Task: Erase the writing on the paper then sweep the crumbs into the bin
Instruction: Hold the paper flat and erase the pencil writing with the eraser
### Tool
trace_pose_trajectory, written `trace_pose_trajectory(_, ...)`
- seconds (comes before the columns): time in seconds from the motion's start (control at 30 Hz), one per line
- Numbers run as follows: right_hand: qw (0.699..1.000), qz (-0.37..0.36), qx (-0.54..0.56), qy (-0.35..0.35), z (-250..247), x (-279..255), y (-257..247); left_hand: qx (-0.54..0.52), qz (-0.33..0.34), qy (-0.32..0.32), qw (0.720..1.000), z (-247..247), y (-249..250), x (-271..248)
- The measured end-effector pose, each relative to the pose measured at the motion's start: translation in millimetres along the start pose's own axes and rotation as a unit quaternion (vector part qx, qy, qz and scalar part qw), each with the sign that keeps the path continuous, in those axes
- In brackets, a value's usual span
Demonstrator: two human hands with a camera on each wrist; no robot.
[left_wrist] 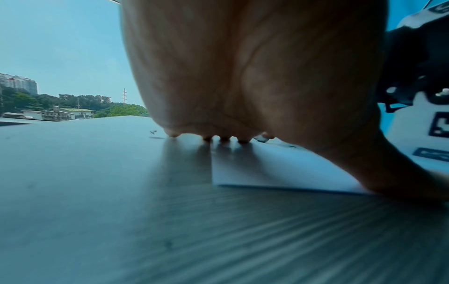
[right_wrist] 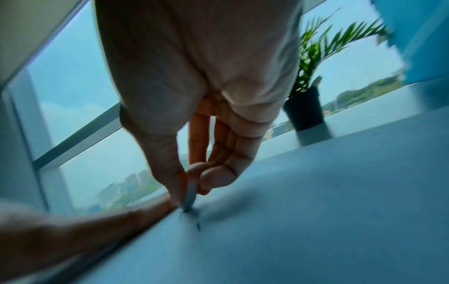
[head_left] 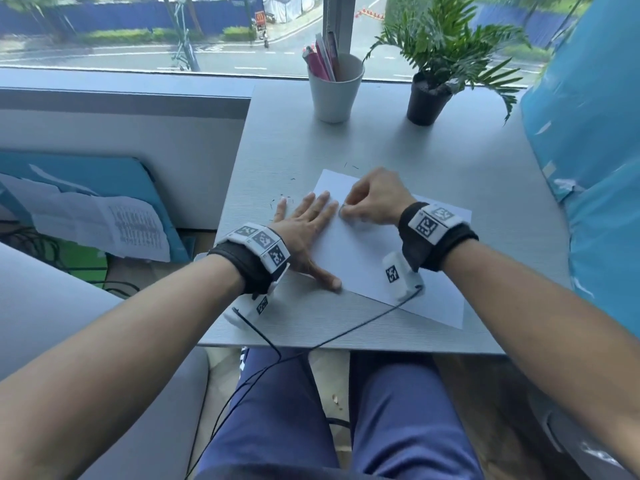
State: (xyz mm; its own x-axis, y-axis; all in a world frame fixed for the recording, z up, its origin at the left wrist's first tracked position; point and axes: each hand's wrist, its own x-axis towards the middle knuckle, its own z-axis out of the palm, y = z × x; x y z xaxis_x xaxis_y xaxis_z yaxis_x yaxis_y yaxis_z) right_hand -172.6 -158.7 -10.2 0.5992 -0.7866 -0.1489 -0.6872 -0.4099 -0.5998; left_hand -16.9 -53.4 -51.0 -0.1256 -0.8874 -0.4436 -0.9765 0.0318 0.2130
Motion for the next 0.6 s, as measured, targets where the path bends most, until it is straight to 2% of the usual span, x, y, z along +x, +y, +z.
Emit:
trace_pose_trajectory(0.1,0.999,0.021,0.035,-0.020,-16,-10,8,-0.003,-0.004,0.004,1.000,0,0,-1)
trace_pose_trajectory(0.27,0.991,0.111,-0.020,-0.065,-43,-40,51,0.002,0.003,0.015,1.000,-3,0,-6)
trace_pose_trajectory(0.37,0.988,0.133,-0.035,-0.073,-41,-49,67,0.026,-0.036,0.002,0.999,-8,4,-11)
trace_pose_trajectory(0.43,0.988,0.131,-0.039,-0.072,-39,-50,66,0.039,-0.063,0.024,0.997,-13,13,-15)
trace_pose_trajectory(0.47,0.987,0.135,-0.041,-0.075,-39,-48,65,0.053,-0.046,0.038,0.997,-14,23,-17)
trace_pose_trajectory(0.53,0.986,0.141,-0.040,-0.086,-40,-45,63,0.078,0.054,0.041,0.995,-5,52,-20)
trace_pose_trajectory(0.6,0.985,0.138,-0.038,-0.096,-41,-43,63,0.093,0.164,0.000,0.982,14,82,-23)
